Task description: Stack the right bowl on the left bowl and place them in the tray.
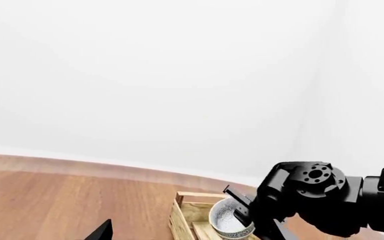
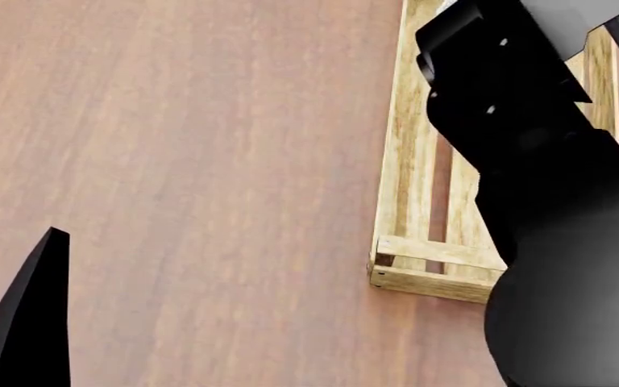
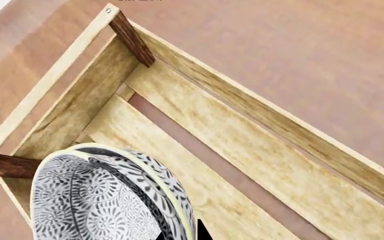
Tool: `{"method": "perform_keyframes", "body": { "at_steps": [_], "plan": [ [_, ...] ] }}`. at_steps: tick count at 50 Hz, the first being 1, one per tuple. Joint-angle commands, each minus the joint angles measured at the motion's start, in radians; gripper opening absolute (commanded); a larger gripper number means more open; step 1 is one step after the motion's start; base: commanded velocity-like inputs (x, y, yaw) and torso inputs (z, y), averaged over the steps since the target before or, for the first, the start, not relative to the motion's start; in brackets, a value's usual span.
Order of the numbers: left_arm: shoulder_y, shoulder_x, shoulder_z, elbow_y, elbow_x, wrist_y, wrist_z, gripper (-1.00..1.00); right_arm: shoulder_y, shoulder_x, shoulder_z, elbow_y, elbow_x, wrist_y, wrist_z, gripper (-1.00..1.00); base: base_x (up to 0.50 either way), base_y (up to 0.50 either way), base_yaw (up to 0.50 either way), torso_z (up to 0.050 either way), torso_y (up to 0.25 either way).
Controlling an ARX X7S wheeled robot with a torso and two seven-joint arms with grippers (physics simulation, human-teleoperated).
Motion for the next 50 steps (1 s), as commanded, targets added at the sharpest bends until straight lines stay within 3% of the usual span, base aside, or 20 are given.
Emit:
{"method": "perform_keyframes", "body": {
  "at_steps": [1, 50],
  "plan": [
    [-0.002, -0.001, 0.002, -0.001, -0.004, 0.000, 0.000, 1.00, 0.017, 0.001, -0.031, 0.017, 0.047, -0.038, 0.037, -1.00, 0.00, 0.00, 0.00, 0.000, 0.000],
    [-0.001, -0.006, 0.004, -0.009, -0.005, 0.008, -0.002, 1.00, -0.082, 0.020, 0.185, 0.017, 0.072, -0.038, 0.024, -1.00, 0.00, 0.00, 0.00, 0.000, 0.001]
  ]
}}
